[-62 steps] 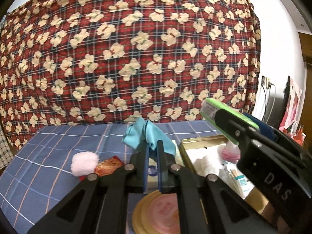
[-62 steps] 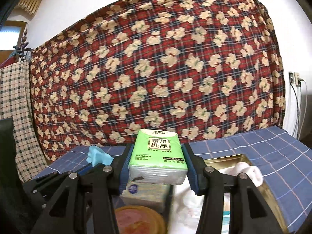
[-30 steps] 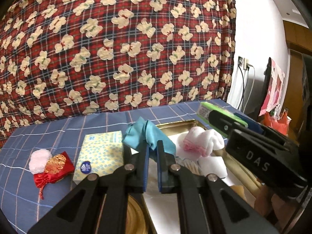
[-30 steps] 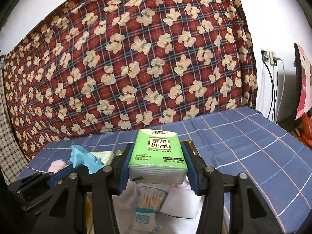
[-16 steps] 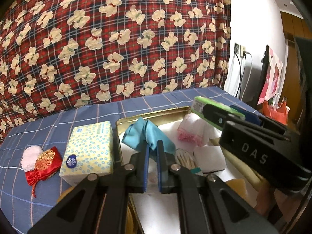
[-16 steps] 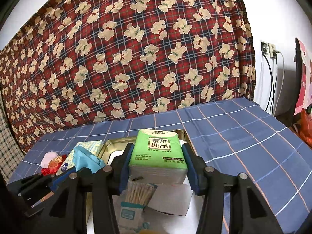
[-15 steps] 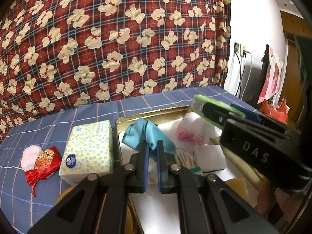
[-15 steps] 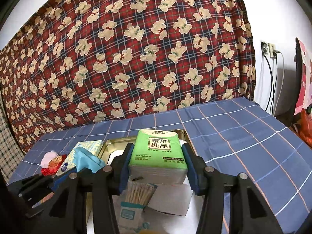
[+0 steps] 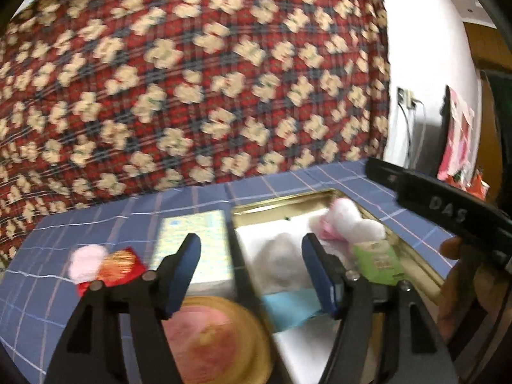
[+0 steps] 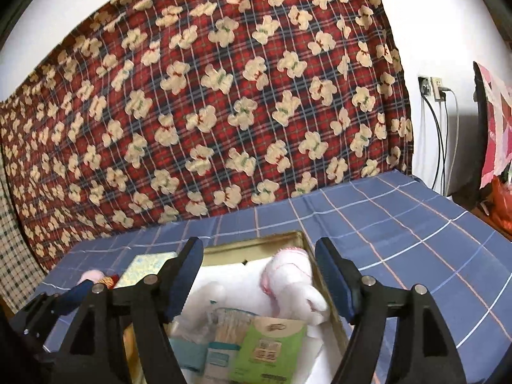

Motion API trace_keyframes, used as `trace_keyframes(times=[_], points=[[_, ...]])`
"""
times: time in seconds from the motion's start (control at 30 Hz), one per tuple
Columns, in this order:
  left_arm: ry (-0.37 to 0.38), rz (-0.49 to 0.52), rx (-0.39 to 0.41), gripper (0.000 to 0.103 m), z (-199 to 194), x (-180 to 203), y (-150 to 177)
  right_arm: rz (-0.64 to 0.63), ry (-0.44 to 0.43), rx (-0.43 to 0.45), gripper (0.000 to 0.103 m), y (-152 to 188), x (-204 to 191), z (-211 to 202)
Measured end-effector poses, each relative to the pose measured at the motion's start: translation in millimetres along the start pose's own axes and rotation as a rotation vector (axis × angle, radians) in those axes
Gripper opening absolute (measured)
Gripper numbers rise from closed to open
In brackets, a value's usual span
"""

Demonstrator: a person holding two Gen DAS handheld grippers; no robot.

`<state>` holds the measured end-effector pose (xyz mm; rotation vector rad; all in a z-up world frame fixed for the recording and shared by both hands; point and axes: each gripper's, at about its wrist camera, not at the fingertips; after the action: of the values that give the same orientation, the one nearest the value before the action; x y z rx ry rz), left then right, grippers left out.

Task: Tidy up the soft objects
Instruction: 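Open the left tool over the tray while the right tool releases the green tissue pack, then move both tools back toward the white pompom and red pouch on the bed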

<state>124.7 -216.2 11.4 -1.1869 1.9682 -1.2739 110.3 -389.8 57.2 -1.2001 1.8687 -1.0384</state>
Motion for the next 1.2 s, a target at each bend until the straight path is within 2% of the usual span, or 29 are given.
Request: trace_keyframes(times=[0.13,0.33,0.47,0.57,0.63,0.77,0.93,1.03,1.2], points=[[-0.055,-0.024,0.024,0.07,-18,-32,7,-0.006,-0.044,0.029,0.075,1,-16,-10],[-0.206,-0.108,0.022,0.076,-37,-98,23,-0.066,-0.146,0.029,0.075,9,-58,-17],[-0.303,-0.184,0.001,0.077,-46,-145,31,-0.15,-0.228,-0.017,0.075,19,-104,-15],[-0.354,-0.22,-0.015,0.089,-49,-173,36,-0.206,-0.309,-0.065,0.075,27,-143,-14],[-0.38,-0.241,-0.03,0.091,-48,-193,37,-0.244,-0.343,-0.095,0.075,30,-166,-12],[-0.4,-0.301,-0.057,0.091,-43,-227,40,-0.364,-0.387,-0.219,0.075,35,-224,11],[-0.41,-0.337,-0.091,0.091,-32,-250,41,-0.496,-0.36,-0.315,0.075,47,-270,47],[-0.404,-0.337,-0.134,0.092,-20,-256,42,-0.542,-0.344,-0.363,0.075,50,-282,65],[-0.411,-0.377,-0.149,0.092,-13,-268,51,-0.556,-0.366,-0.494,0.075,56,-293,94]])
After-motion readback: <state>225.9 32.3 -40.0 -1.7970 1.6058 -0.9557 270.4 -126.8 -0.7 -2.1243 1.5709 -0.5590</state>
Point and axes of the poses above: each gripper's, at about its wrist camera, not at the fingertips, and z roughly the way its jaws point, x to its right, y to its underside, and after that the axes turned 11 degrees about y, right-handed
